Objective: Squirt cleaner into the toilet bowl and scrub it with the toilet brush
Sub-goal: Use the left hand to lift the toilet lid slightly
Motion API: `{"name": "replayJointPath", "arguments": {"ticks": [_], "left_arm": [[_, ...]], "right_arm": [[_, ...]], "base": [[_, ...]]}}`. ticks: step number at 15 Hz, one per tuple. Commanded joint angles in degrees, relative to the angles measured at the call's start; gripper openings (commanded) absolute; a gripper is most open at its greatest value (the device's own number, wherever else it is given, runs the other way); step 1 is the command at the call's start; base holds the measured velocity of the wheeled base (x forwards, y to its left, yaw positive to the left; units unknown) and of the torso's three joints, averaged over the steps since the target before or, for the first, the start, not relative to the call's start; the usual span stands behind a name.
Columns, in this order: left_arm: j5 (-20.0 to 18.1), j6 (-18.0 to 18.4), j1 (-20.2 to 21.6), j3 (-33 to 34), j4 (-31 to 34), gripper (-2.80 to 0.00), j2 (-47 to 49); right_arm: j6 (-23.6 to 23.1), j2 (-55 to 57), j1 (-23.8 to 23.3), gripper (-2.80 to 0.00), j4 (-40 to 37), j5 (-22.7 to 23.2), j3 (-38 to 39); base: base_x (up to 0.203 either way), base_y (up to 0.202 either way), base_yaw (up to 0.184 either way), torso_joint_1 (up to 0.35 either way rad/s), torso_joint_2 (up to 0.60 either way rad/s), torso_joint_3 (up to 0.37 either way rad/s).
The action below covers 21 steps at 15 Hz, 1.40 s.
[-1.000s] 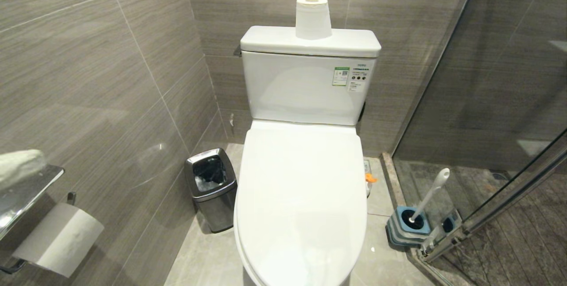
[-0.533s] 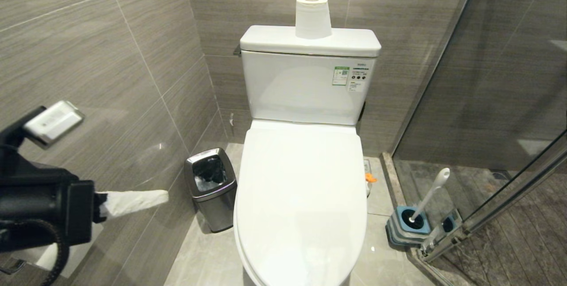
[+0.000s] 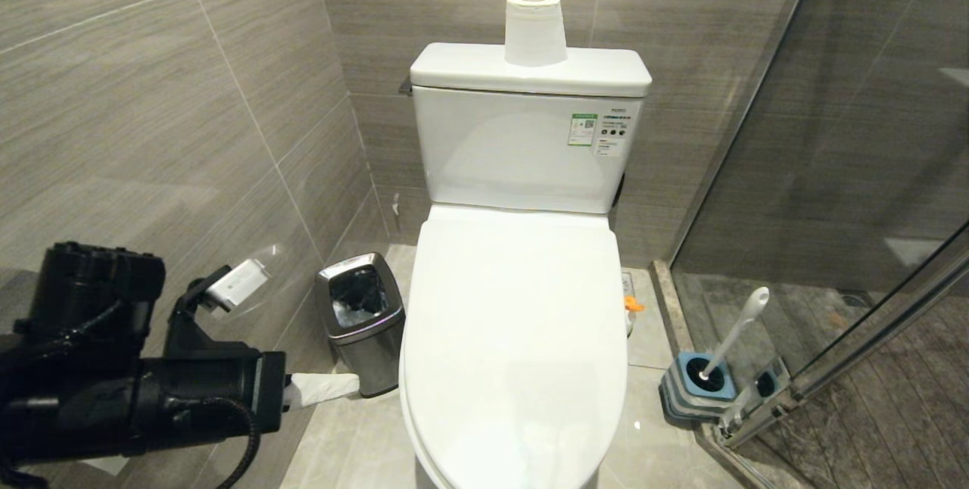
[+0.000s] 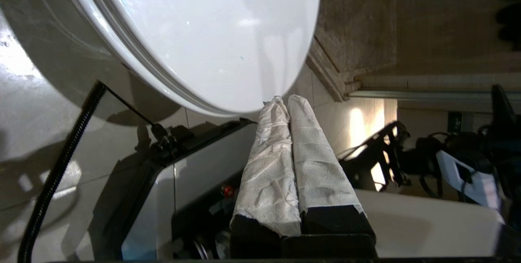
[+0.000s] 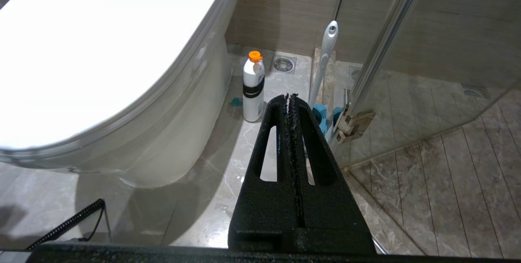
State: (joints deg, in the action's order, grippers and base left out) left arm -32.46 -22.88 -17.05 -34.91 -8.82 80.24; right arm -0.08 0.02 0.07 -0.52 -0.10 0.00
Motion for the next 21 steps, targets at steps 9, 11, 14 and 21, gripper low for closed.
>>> {"name": "replayJointPath", "arguments": {"ticks": [9, 11, 14, 21], "left_arm": [[-0.31, 0.48, 6.42, 4.41, -15.7, -2.8, 14.58], [-1.05, 1.27, 7.37, 4.71, -18.77, -2.8, 17.54], [-2.81, 1.36, 7.47, 7.38, -22.88, -2.8, 19.6], [-2.51, -0.84, 7.12, 7.48, -24.58, -2.8, 20.35]], "right_arm": [[-0.1, -0.02, 0.01, -2.8, 0.0, -0.02, 0.09], [-0.18, -0.11, 0.01, -2.8, -0.02, -0.06, 0.09], [-0.19, -0.11, 0.01, -2.8, 0.0, 0.01, 0.09], [-0.19, -0.11, 0.01, -2.8, -0.04, -0.01, 0.09]], "base": [[0.0, 0.0, 0.0, 0.0, 0.0, 0.0], [0.0, 0.0, 0.0, 0.0, 0.0, 0.0], [0.0, 0.0, 0.0, 0.0, 0.0, 0.0], [0.0, 0.0, 0.0, 0.0, 0.0, 0.0]]}}
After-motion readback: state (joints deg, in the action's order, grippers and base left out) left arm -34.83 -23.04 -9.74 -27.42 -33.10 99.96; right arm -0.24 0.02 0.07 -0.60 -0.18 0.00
